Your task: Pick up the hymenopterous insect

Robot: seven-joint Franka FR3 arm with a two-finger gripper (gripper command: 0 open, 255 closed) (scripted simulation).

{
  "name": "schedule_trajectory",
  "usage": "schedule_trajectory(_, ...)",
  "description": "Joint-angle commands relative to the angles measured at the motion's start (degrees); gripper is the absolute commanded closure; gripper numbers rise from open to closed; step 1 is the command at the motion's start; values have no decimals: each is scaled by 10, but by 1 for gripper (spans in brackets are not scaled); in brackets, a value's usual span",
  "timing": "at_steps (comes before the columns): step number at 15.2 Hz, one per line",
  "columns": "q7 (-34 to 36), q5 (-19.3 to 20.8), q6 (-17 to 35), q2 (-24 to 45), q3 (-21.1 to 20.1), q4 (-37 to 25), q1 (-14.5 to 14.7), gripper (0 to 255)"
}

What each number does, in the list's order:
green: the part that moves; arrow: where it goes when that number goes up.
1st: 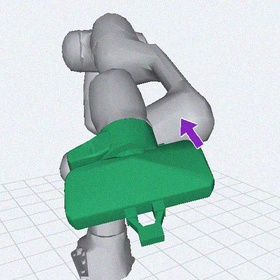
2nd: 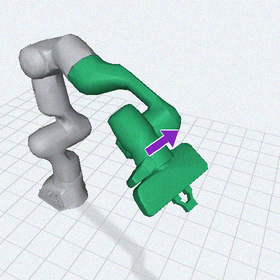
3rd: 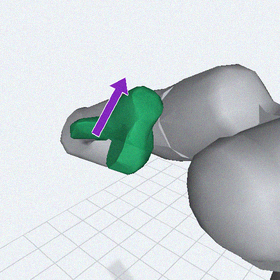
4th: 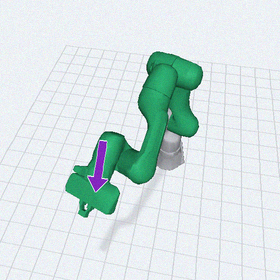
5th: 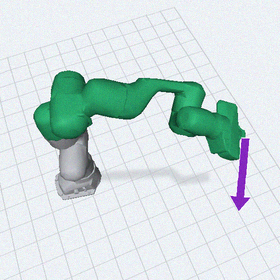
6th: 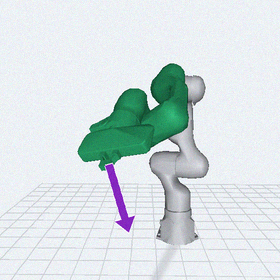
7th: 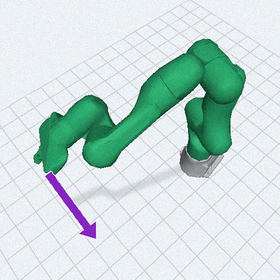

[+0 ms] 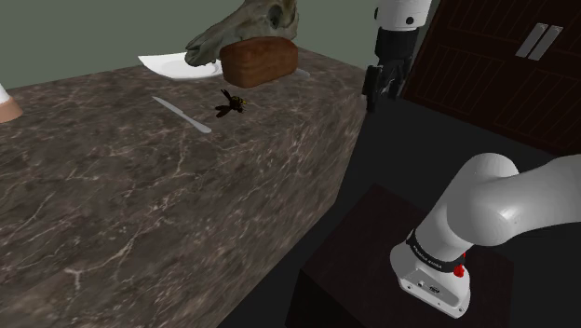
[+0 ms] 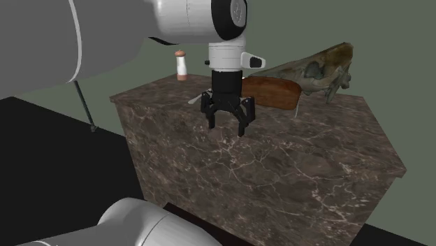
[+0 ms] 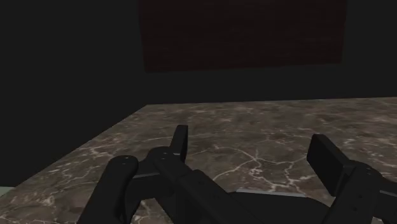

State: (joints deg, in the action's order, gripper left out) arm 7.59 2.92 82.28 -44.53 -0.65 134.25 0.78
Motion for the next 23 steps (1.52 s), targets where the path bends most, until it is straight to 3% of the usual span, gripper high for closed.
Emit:
schedule_trajectory(1, 0, 0, 0, 0, 0, 0, 0, 0)
schedule_trajectory(12, -12, -24, 156, 174, -37, -84, 40, 0)
schedule_trajectory(23, -22, -20, 251, 354, -78, -234, 71, 0)
